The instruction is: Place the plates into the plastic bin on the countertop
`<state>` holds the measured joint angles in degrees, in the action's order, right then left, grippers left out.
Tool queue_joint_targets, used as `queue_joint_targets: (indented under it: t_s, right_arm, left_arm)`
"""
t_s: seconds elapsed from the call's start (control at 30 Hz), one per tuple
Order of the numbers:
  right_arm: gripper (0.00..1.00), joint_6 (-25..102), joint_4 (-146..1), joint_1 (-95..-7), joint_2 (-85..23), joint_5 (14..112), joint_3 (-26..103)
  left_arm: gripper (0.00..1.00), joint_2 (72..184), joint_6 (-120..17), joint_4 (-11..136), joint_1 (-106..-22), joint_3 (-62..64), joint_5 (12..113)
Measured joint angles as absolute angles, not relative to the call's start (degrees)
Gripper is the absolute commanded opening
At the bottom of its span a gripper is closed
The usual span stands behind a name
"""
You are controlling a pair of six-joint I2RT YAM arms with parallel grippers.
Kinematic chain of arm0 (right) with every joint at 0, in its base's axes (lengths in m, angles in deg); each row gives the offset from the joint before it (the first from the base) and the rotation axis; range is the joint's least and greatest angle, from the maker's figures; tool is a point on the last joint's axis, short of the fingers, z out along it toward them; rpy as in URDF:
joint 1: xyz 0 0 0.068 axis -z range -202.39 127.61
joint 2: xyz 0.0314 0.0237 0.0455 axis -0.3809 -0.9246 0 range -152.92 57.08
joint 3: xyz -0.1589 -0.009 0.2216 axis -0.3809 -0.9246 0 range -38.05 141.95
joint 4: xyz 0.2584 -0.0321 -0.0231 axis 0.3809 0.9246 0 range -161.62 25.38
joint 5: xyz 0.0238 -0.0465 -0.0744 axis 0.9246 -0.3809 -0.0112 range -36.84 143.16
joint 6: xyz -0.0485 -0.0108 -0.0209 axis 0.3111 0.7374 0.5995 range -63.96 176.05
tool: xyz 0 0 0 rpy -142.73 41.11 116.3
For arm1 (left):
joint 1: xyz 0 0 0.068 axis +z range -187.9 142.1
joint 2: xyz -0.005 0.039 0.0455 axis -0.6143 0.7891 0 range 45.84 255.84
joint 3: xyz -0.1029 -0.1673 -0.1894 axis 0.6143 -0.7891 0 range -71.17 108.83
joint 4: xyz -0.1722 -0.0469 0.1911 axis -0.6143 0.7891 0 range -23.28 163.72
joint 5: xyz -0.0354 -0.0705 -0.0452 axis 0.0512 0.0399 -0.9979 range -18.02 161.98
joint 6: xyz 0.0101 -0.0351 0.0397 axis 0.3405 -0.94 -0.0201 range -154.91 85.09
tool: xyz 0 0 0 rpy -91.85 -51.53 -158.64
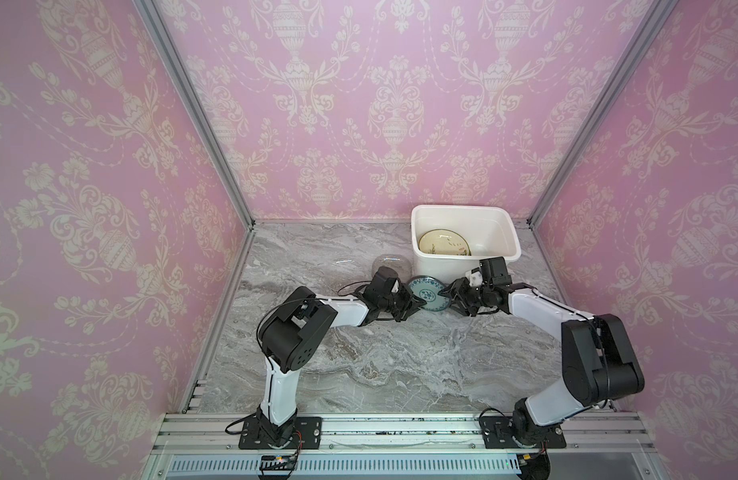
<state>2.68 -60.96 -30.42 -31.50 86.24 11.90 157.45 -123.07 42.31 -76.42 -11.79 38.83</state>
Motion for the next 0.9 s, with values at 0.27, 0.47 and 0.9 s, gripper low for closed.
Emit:
queue_joint_targets:
  t_s: [0.27, 0.47, 0.9]
  right_arm:
    - [0.57, 9.9, -50.3, -30.0, -22.5, 84.8, 15.6]
    - [0.63, 16.4, -43.3, -30.0, -16.0, 86.7, 19.5]
    - [0.85, 28.8, -31.3, -30.0, -3.2, 94.5, 27.6]
  left_arm:
    - [0.00, 144.2, -115.3, 53.9, -77.1, -17.5, 38.7]
    - [0.00, 134.3, -100.8, 72.7, -77.1, -14.2, 39.1]
    - [0.00, 120.0, -90.3, 86.4, -71.8, -8.3, 27.8]
